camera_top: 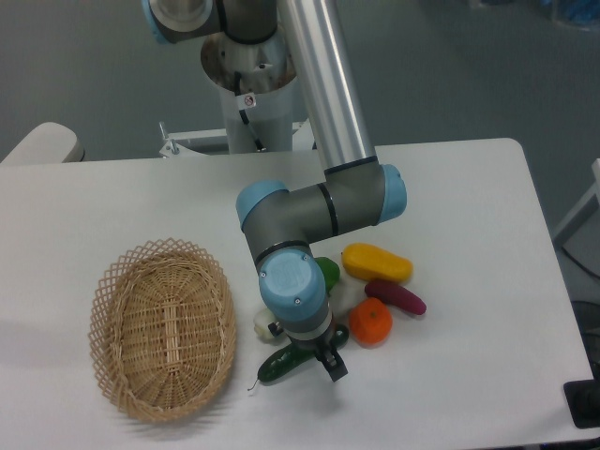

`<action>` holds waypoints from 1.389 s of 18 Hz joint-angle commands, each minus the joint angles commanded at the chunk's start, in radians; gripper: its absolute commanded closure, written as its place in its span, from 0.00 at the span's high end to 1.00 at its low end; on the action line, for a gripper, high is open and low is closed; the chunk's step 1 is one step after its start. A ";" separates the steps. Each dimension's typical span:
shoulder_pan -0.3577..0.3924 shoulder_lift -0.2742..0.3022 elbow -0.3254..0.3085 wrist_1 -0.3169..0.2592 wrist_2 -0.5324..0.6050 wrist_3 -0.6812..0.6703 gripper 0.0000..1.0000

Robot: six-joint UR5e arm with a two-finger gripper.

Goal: Pick up the cucumber from the table
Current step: 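Close the gripper around the green cucumber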

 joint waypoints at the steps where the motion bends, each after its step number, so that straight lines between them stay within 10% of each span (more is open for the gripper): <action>1: 0.002 -0.002 -0.006 0.002 0.000 0.000 1.00; 7: 0.000 -0.009 -0.008 0.002 -0.002 0.000 0.99; 16: 0.003 -0.009 0.005 -0.002 -0.022 0.008 0.40; 25: 0.017 0.006 0.037 -0.012 -0.034 0.014 0.36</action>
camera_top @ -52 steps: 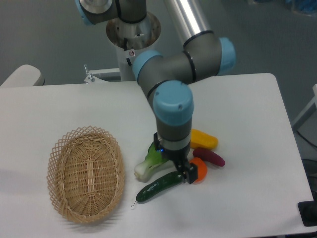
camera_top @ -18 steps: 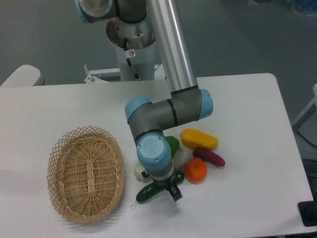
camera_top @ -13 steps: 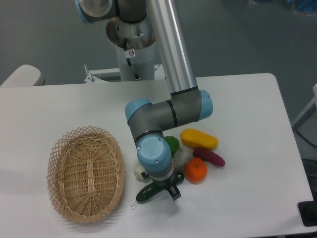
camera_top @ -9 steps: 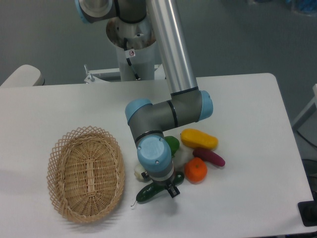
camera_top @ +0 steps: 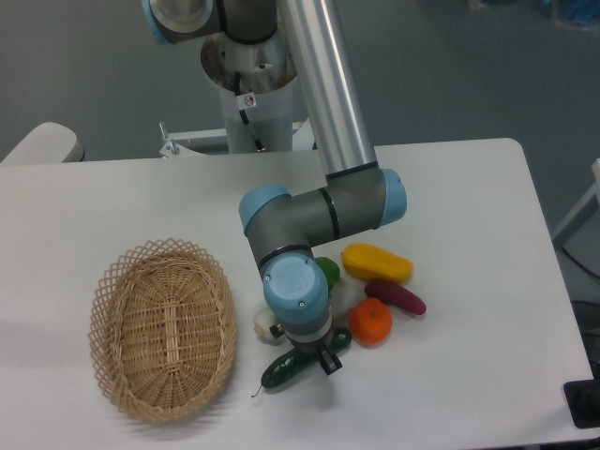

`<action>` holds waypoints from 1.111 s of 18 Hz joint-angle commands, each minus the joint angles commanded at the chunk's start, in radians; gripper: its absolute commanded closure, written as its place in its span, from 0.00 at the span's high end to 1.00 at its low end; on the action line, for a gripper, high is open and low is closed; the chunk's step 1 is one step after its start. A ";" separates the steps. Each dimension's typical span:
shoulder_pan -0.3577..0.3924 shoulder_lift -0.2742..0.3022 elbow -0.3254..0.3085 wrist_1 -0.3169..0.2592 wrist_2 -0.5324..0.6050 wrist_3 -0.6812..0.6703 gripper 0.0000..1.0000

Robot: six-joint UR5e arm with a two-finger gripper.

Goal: Pick up the cucumber from the table
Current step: 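Close the gripper around the green cucumber, then lift the cucumber off the table toward the wicker basket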

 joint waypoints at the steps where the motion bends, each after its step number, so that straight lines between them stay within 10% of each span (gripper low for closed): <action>1: 0.000 0.008 0.006 -0.002 -0.017 0.000 0.35; 20: 0.017 0.267 -0.003 -0.192 -0.327 -0.014 0.35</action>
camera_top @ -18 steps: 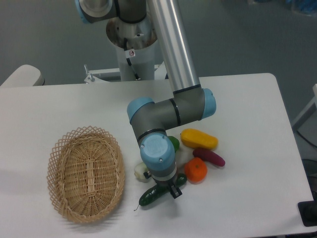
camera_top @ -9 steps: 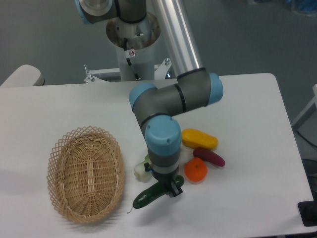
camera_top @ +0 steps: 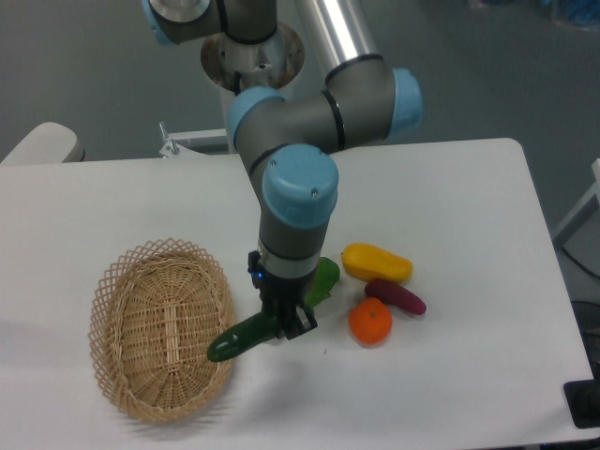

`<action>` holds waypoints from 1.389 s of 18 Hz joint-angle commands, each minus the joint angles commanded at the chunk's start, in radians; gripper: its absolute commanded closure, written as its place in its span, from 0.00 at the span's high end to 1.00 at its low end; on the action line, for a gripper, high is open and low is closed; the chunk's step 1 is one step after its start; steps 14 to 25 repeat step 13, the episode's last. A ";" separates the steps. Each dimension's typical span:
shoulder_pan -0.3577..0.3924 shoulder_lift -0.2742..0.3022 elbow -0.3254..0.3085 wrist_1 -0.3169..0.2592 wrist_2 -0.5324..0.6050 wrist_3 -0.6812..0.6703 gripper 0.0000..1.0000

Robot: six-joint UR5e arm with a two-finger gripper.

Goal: Pick up the cucumber from the table
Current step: 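Lift the cucumber off the table toward the wicker basket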

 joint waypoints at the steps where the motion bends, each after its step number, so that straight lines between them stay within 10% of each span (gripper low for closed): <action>1: 0.000 0.002 -0.002 -0.003 -0.002 0.002 0.35; 25: 0.029 0.011 -0.014 -0.002 -0.043 0.003 0.35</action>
